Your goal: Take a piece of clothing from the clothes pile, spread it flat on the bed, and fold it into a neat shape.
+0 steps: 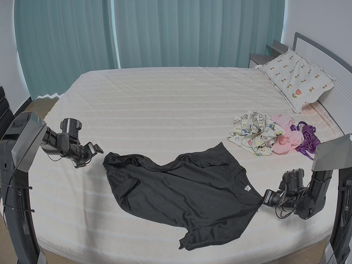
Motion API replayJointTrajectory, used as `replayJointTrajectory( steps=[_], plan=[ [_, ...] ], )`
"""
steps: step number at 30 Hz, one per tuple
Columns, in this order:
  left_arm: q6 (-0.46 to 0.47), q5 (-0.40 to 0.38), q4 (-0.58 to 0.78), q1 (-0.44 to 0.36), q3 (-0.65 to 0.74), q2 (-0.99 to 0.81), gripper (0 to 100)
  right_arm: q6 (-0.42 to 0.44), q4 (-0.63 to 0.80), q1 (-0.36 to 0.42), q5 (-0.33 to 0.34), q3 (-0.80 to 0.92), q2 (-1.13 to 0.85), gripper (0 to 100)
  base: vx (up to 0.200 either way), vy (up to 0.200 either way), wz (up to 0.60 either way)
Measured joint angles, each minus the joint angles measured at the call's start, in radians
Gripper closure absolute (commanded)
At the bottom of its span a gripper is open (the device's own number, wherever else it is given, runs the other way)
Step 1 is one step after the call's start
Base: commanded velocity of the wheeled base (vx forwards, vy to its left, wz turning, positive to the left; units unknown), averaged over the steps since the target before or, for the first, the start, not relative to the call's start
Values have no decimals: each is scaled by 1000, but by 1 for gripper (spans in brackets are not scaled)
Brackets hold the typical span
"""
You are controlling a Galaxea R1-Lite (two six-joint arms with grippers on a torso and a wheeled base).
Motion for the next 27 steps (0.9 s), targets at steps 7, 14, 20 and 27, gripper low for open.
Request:
replayJointTrajectory(
  steps=[7,14,20,27],
  plan=[
    [2,19,-41,-150,187,-90,0,0,-1,3,1,0,0,100,0,0,0],
    [18,126,-103,-284,283,-117,0,0,-2,7,1,2,0,100,0,0,0],
    [75,240,-113,-346,287,-93,0,0,-2,9,1,3,0,100,0,0,0],
    [102,322,-114,-401,221,-24,0,0,-5,9,1,4,0,100,0,0,0]
  ],
)
